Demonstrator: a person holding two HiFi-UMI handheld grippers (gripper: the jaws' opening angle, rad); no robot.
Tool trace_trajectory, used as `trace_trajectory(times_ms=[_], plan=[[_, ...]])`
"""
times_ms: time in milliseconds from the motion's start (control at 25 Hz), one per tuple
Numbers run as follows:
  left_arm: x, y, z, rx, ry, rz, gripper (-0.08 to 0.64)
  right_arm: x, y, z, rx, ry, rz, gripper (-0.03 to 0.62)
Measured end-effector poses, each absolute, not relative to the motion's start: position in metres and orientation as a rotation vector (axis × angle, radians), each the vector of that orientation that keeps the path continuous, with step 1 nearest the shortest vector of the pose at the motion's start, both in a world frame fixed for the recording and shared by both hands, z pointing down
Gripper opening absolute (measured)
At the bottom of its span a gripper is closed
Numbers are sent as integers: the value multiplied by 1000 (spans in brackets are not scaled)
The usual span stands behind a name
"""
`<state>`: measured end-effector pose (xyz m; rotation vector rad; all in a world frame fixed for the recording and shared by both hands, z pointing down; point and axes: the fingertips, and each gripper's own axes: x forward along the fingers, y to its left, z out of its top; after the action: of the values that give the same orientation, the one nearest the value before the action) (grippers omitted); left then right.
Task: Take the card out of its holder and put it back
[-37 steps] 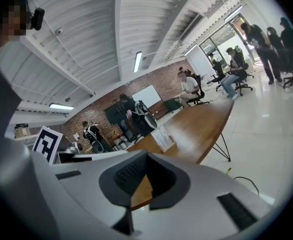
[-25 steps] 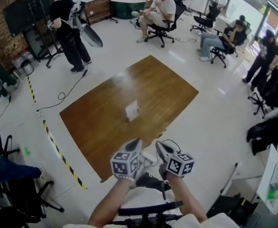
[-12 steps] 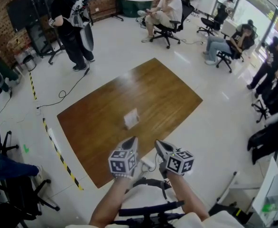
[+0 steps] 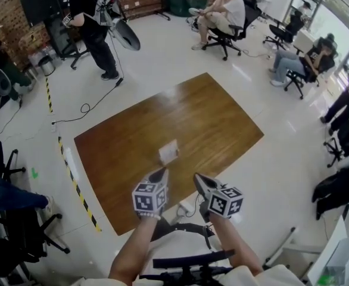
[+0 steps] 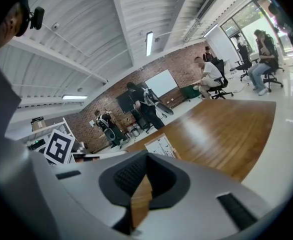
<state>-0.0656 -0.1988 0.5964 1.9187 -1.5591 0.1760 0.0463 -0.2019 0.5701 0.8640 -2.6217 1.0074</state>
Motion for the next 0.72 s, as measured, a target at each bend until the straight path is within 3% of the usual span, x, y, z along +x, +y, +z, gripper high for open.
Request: trace_trajectory(times_ms=[360, 400, 440, 480, 720], plan=[[-105, -223, 611, 1956, -1500, 297, 0, 13, -211, 573, 858, -2620, 1016, -3], [-108, -227, 615, 1961, -1480, 318, 17, 10, -213, 572, 869, -2618, 1011, -3], [-111, -231, 619, 1966, -1459, 340, 104, 7, -214, 571, 879, -2615, 1005, -3], [-113, -236, 622, 1975, -1440, 363, 129, 5, -215, 570, 887, -2611, 998, -3], [-118, -261, 641, 2056, -1351, 463, 160, 2, -215, 568, 962, -2588, 987, -3]])
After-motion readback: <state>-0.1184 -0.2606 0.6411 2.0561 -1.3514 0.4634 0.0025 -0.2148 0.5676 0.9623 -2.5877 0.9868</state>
